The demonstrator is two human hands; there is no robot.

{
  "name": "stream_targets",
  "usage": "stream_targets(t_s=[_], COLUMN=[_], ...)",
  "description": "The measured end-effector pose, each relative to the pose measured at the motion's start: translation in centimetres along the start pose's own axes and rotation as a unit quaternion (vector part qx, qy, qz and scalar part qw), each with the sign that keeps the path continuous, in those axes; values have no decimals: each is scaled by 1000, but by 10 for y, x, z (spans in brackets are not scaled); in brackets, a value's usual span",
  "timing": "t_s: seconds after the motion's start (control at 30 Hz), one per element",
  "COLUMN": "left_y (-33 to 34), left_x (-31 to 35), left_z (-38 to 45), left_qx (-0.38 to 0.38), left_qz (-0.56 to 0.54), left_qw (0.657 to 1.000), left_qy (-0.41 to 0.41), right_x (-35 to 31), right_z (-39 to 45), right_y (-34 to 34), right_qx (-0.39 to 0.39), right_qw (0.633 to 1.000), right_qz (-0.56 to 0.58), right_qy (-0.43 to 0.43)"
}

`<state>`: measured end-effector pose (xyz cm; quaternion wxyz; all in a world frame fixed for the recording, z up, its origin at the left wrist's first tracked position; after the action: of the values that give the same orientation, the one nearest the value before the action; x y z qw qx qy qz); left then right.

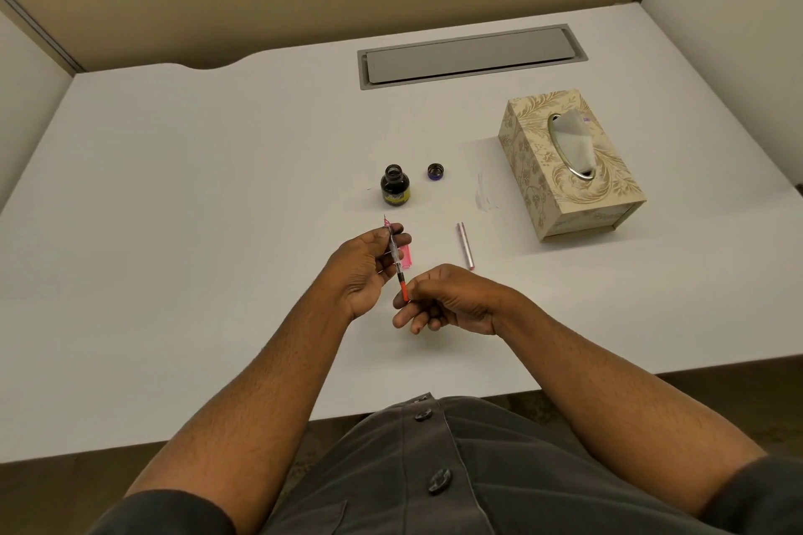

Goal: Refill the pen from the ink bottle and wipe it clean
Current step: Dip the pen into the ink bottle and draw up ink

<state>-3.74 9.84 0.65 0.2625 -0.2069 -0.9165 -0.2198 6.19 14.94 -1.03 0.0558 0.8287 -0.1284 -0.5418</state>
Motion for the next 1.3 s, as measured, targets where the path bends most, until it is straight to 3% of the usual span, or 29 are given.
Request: stream_targets(t_s=[0.43, 0.63, 0.97, 1.3], left_y=[-1, -1, 0, 0], left_x=[1, 0, 0, -1], left_z=[0, 2, 4, 5], left_qx=[3, 0, -4, -5], left_qz=[5, 3, 8, 6], left_qw=[1000, 1000, 1000, 1000], left_qy=[12, 8, 15, 7], right_x=[-1, -1, -1, 1], right_z=[0, -2, 3, 0], right_y=[-4, 3, -1, 1], right_qx=[31, -16, 7, -20], right_qw=[999, 1000, 999, 999], right_qz=[-10, 12, -42, 27], right_qy=[-12, 6, -18, 9])
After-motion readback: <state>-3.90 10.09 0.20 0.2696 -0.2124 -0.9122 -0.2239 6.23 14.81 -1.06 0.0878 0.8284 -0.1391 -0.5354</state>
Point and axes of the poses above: each hand's wrist, its own z-axis towards the middle knuckle, its own y-axis out of the palm, x = y × z, the point moved 9 cm from there along z, towards the middle knuckle, and after that the axes turned 13 degrees about -y, right-handed, at the moved point
